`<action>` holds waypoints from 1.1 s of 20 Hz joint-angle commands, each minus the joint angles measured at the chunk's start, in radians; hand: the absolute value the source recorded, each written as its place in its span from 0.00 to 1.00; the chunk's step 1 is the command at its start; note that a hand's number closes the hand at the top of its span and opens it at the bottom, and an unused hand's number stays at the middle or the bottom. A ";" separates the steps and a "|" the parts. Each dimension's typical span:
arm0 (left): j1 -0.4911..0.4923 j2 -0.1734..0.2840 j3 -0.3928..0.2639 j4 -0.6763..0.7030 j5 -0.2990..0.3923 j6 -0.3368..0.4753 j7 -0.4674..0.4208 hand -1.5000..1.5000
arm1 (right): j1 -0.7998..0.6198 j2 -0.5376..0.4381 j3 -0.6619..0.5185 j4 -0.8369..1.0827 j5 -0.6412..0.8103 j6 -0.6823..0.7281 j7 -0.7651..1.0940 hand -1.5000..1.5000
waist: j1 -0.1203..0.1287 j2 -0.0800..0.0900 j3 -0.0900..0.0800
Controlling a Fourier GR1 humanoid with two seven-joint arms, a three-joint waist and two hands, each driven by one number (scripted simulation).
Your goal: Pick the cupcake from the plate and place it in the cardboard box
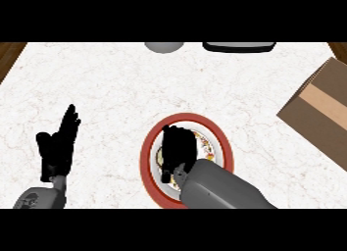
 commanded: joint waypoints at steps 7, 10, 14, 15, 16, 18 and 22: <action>0.015 0.006 0.056 0.003 0.009 -0.056 0.001 0.50 | -0.097 0.008 -0.009 0.098 0.056 -0.086 -0.069 1.00 | -0.003 0.000 0.000; -0.016 -0.014 0.043 0.007 -0.028 0.011 0.031 0.50 | 0.118 -0.125 0.050 -0.199 0.129 -0.053 0.103 1.00 | -0.042 -0.010 0.000; 0.043 -0.008 0.052 -0.017 -0.003 -0.015 0.013 0.50 | 0.306 -0.350 0.017 -0.287 0.133 -0.106 0.033 1.00 | -0.058 -0.014 0.000; 0.012 0.002 0.073 0.035 -0.016 0.001 0.000 0.50 | 0.323 -0.403 -0.007 -0.367 0.130 -0.100 0.032 1.00 | -0.069 -0.012 -0.001; -0.019 -0.005 0.062 0.028 -0.018 -0.005 0.019 0.50 | 0.381 -0.429 0.016 -0.420 0.163 -0.112 0.040 1.00 | -0.060 -0.010 -0.001; 0.047 -0.006 0.053 -0.039 -0.019 -0.017 0.016 0.50 | 0.407 -0.462 -0.027 -0.498 0.192 -0.086 0.059 1.00 | -0.029 -0.007 0.000; 0.039 0.012 0.054 -0.080 -0.017 -0.035 0.072 0.50 | 0.526 -0.534 0.004 -0.708 0.328 -0.082 0.117 1.00 | -0.029 -0.007 0.000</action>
